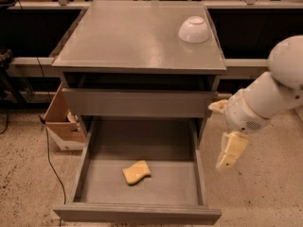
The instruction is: Pick sponge from middle drawer and place on counter
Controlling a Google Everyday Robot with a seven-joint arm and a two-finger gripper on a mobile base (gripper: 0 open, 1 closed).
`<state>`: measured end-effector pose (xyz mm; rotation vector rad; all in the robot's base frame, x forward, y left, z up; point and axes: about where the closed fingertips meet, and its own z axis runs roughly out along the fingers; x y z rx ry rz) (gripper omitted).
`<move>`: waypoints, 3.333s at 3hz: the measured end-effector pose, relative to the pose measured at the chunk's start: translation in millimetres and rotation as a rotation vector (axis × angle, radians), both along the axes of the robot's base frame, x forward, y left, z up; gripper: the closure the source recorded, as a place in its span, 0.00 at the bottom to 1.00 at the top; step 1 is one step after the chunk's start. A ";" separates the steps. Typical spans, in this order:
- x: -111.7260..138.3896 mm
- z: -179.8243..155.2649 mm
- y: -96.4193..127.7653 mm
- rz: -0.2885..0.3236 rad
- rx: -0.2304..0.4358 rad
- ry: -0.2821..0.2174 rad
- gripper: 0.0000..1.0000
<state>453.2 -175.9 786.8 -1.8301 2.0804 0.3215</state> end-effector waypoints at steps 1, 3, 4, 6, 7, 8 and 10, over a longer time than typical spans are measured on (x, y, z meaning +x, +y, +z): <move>3.5 -60.0 36.6 0.078 0.093 0.046 0.00; -4.6 -112.5 79.9 0.131 0.189 0.100 0.00; -0.2 -141.5 92.8 0.126 0.214 0.118 0.00; 47.0 -243.4 141.1 0.138 0.280 0.110 0.00; 72.8 -283.4 169.8 0.171 0.293 0.100 0.00; 90.2 -320.4 191.5 0.201 0.295 0.088 0.00; 106.5 -388.1 208.6 0.210 0.286 0.083 0.00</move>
Offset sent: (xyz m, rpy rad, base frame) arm -0.0128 0.1167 -0.1555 0.2740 0.1463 0.1764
